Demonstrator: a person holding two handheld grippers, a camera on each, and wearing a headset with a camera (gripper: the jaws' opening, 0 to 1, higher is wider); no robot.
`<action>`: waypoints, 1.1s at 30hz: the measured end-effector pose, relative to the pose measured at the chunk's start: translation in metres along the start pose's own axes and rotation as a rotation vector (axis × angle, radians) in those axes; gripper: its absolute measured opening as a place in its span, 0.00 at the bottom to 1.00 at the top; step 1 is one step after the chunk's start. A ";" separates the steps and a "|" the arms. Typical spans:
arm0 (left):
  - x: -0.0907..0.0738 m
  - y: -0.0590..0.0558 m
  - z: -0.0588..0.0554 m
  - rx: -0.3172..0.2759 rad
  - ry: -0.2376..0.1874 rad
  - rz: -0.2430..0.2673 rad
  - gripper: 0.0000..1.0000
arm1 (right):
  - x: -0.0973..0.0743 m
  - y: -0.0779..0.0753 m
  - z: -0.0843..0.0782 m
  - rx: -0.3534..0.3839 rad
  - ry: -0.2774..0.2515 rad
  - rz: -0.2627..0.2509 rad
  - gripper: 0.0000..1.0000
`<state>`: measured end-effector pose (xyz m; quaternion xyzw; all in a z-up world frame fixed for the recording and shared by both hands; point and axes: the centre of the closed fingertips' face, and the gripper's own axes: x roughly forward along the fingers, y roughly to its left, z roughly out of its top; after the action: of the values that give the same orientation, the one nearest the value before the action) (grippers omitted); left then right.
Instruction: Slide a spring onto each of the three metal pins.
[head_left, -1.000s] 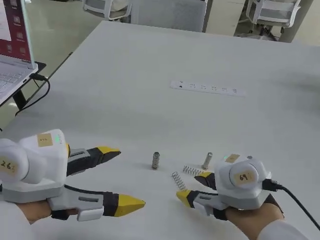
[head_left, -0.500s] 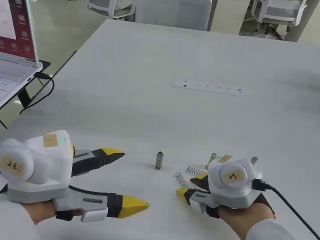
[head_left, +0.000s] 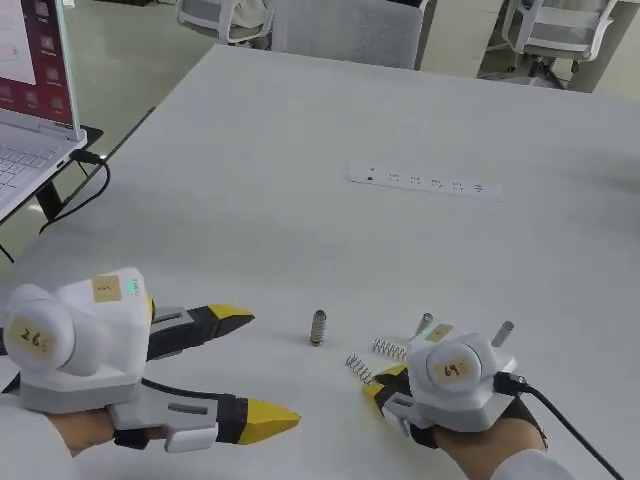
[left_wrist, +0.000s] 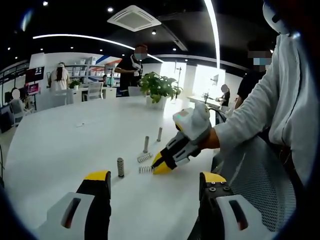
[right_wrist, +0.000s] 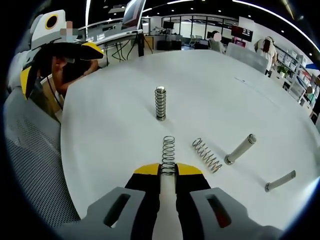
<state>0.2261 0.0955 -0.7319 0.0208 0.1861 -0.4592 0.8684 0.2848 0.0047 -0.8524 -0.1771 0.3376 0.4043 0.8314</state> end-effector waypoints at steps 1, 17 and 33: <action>0.000 0.000 0.000 0.000 0.000 -0.001 0.68 | 0.000 0.000 -0.001 0.002 0.003 0.006 0.08; 0.008 -0.004 0.003 0.034 0.010 -0.030 0.64 | -0.033 0.012 0.016 -0.080 -0.010 0.111 0.08; 0.031 -0.030 0.008 0.133 0.060 -0.165 0.43 | -0.097 0.035 0.050 -0.232 -0.016 0.299 0.08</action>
<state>0.2204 0.0519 -0.7316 0.0766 0.1821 -0.5395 0.8185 0.2351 0.0012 -0.7493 -0.2162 0.3046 0.5610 0.7387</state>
